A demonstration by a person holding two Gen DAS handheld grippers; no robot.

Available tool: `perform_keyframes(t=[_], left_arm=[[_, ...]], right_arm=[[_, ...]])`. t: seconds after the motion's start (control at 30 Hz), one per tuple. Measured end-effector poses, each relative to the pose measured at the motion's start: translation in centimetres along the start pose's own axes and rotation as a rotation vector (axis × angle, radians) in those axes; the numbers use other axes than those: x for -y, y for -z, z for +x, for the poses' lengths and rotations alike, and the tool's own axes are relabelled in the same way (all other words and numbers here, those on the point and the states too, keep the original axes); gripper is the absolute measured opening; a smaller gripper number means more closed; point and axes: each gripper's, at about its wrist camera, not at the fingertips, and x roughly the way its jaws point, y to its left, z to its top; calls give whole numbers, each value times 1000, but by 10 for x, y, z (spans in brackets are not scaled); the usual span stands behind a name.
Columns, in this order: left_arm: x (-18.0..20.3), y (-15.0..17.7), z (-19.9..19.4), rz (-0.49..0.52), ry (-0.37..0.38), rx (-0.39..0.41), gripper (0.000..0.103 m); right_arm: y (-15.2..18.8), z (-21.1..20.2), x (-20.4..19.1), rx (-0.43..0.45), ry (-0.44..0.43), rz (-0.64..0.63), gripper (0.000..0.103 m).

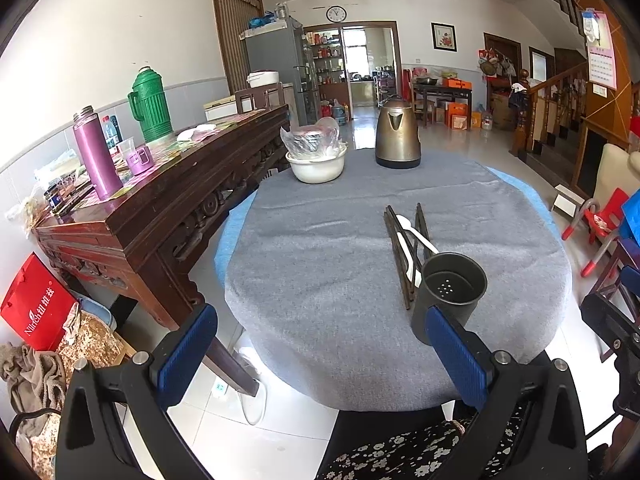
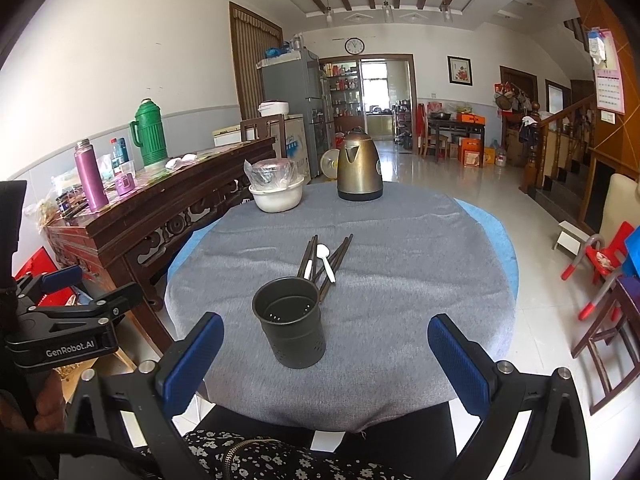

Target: Organize utensils

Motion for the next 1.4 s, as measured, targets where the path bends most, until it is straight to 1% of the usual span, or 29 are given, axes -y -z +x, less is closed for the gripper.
perform_keyframes(t=[0.93,1.4], left_arm=[[-1,-1,1,4,-6,0,103],[2,4,4,13,3,-12,103]], right_arm=[[4,8,-3,-22,-32,4,103],[6,13,-1,-38,-41,16,103]])
